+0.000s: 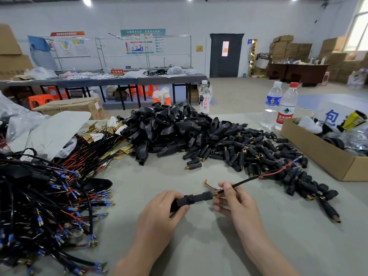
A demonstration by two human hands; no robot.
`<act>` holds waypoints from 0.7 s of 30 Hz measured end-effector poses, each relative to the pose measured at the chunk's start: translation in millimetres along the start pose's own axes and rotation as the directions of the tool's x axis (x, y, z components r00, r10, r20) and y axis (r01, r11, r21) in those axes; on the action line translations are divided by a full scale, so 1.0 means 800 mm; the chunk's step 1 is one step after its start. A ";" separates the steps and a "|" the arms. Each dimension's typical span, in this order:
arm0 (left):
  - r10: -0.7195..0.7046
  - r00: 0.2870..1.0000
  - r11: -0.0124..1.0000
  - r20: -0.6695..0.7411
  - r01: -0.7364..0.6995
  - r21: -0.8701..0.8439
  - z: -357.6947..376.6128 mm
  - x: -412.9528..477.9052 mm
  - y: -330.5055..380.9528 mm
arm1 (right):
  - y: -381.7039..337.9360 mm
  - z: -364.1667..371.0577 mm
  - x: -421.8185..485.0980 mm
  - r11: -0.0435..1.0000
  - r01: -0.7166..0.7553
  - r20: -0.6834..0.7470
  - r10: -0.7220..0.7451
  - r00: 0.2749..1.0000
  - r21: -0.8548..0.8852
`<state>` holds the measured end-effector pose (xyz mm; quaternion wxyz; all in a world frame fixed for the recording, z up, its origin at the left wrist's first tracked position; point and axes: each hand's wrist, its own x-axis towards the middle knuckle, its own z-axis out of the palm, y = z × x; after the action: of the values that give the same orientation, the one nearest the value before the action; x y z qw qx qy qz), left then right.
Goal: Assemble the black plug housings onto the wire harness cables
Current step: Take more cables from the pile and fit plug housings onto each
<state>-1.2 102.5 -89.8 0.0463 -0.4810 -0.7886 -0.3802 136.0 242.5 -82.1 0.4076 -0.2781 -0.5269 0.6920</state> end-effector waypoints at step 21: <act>0.120 0.992 0.983 -0.034 -0.124 -0.135 0.008 0.002 0.002 | 0.004 0.001 0.001 0.981 -0.125 0.192 0.095 0.977 0.149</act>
<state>1.1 108.2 -92.9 0.0466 -0.5254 -0.7291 -0.4362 133.9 242.3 -84.6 0.3391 -0.2079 -0.4886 0.7765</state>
